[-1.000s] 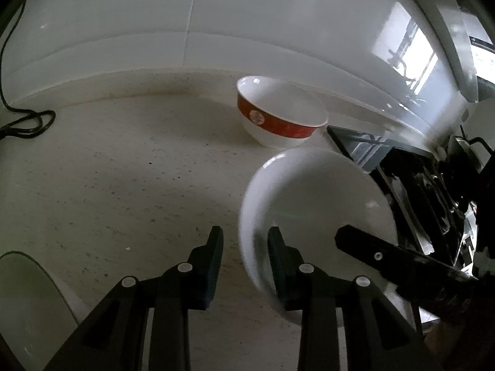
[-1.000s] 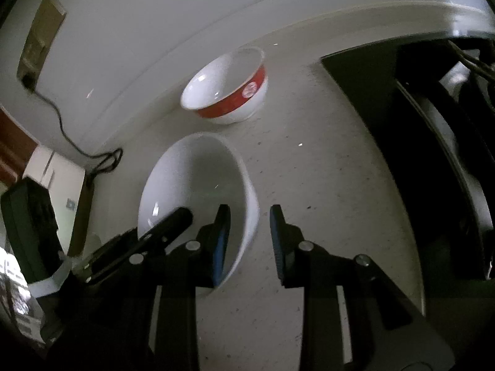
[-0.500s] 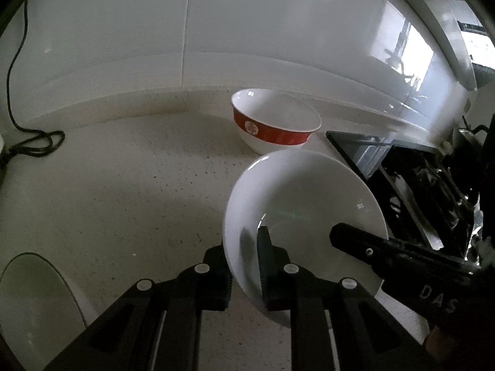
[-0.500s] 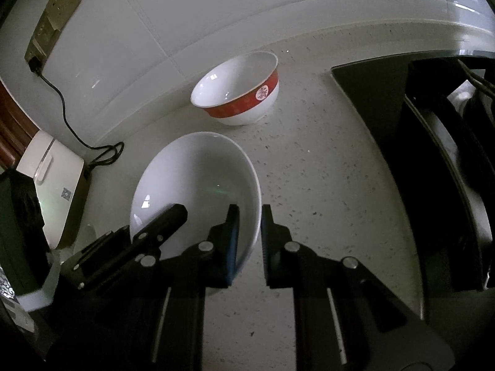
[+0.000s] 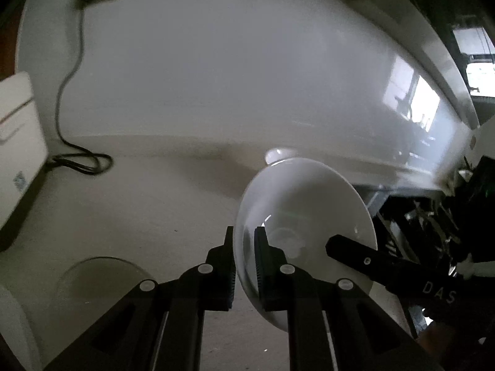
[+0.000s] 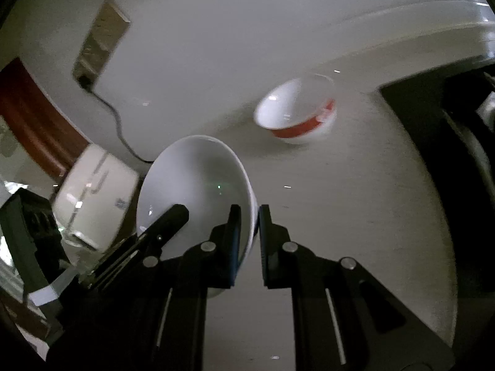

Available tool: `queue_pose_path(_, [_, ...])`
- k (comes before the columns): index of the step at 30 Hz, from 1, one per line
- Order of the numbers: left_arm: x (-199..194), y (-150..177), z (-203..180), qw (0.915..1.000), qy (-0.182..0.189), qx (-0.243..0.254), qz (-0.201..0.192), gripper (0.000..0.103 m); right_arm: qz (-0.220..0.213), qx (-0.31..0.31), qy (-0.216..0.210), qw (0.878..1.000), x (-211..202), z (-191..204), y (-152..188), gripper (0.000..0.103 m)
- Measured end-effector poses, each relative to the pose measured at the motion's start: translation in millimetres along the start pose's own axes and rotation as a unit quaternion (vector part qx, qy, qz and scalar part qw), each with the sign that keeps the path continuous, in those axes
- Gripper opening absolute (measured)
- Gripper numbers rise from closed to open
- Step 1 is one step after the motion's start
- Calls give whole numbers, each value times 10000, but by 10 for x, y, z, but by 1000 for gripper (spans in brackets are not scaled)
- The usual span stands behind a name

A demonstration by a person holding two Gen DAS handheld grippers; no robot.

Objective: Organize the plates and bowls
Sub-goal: 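Lift the pinched white bowl with both tools toward the rice cooker, then lower the white bowl into the large bowl and open both tools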

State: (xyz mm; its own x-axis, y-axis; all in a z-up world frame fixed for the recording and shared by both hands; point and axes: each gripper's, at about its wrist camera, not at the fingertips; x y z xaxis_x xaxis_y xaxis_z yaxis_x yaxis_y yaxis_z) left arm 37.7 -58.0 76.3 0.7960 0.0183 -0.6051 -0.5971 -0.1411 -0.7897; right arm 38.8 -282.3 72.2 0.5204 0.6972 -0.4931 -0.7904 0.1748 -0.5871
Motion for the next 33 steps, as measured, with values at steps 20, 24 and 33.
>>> queue_pose_path(20, [-365,-68,921,9930,-736,-908,158,12,327,-169,-832,9958,541,802,254,15])
queue_pose_path(24, [-341,-31,1021,9913,-885,-937,285,12,509,-246,-773,9954,680,877,346,15])
queue_pose_path(33, [-299,103,1099,9903,-830,-955,566,27,935,-367,-543,9935,829,922,515,17])
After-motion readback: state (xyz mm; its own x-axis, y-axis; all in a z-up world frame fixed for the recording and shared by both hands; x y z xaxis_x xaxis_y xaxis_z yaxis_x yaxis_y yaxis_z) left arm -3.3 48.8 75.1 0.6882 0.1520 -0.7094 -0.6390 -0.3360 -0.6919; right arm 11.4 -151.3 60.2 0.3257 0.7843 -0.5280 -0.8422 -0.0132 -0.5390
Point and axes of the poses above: each gripper's, at about its wrist camera, not at the fingertips, and x roughly the way its jaws point, z to its left, y to its underside, and after that the axes turned 7 degrees about -y, right-handed
